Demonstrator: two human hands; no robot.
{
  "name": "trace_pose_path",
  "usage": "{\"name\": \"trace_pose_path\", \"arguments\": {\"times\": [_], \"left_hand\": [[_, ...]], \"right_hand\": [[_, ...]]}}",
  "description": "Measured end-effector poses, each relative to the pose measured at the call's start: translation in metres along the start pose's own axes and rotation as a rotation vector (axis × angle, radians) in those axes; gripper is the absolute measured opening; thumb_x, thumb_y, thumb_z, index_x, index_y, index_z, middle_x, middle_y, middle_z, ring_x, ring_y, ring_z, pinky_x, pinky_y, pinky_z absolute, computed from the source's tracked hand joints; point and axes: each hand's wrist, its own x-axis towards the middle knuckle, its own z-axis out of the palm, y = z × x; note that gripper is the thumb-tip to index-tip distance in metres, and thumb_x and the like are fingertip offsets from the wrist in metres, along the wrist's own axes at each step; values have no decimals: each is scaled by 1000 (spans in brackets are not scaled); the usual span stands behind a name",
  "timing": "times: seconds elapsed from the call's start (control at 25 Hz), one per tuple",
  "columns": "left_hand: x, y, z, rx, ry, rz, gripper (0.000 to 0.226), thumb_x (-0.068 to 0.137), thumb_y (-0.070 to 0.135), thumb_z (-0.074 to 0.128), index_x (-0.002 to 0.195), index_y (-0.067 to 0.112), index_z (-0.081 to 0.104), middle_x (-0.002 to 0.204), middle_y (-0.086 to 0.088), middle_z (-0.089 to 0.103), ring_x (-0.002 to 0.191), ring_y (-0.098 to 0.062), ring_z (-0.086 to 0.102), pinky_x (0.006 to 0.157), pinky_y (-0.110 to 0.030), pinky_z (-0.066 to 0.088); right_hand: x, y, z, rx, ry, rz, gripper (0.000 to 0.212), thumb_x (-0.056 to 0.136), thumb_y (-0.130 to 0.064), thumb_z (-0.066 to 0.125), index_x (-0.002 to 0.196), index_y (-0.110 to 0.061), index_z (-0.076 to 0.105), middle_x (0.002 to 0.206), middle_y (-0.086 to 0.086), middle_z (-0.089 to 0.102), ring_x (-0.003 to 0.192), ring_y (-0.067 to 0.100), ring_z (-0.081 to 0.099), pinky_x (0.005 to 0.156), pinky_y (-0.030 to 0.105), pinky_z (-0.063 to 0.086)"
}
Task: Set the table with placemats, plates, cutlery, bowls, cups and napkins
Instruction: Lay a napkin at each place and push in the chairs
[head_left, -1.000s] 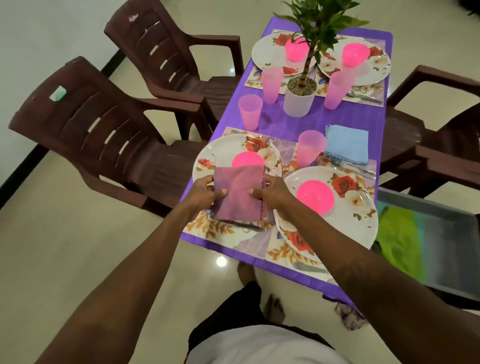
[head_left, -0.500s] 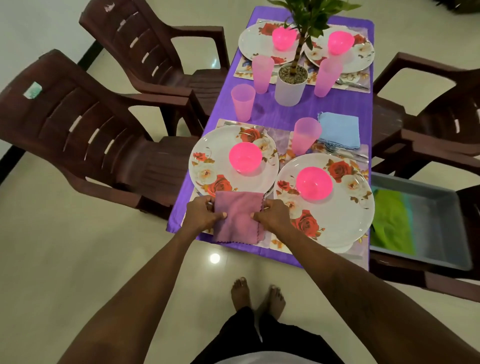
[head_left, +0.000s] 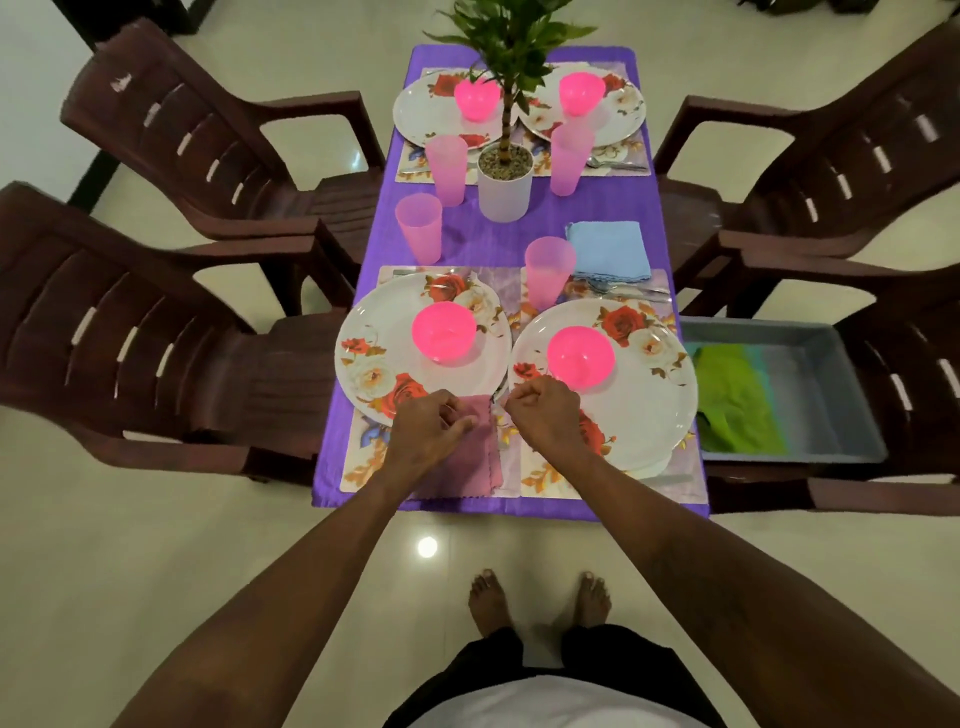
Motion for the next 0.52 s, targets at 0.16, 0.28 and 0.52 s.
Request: {"name": "trace_pose_path", "arguments": {"times": [0.16,0.28,0.52], "left_hand": [[25,62,35,-99,-30,103,19,81,29,85,92,17,76,74,10,71,62,4,64,62,-12,50],[45,121,73,-138,-53,213,19,82,28,83,94,15,76,78,5,74,62,0,64,64,-18,53],[93,239,183,-149,-131,241,8,84,15,81,87,11,74,78,1,74,64,-10,67,64,-17,53]], "right_hand": [[9,7,-44,157,92,-34,3,84,-23,77,81,-23,78,72,-12,74,69,4,70,70,22,56],[21,31,-93,208,204,3,4,84,-20,77,82,-22,77,70,-12,73,67,1,69,66,17,53],[75,113,-207,244,372,114,8,82,-16,76,76,-22,75,66,-11,71,63,3,69,64,19,54]]}}
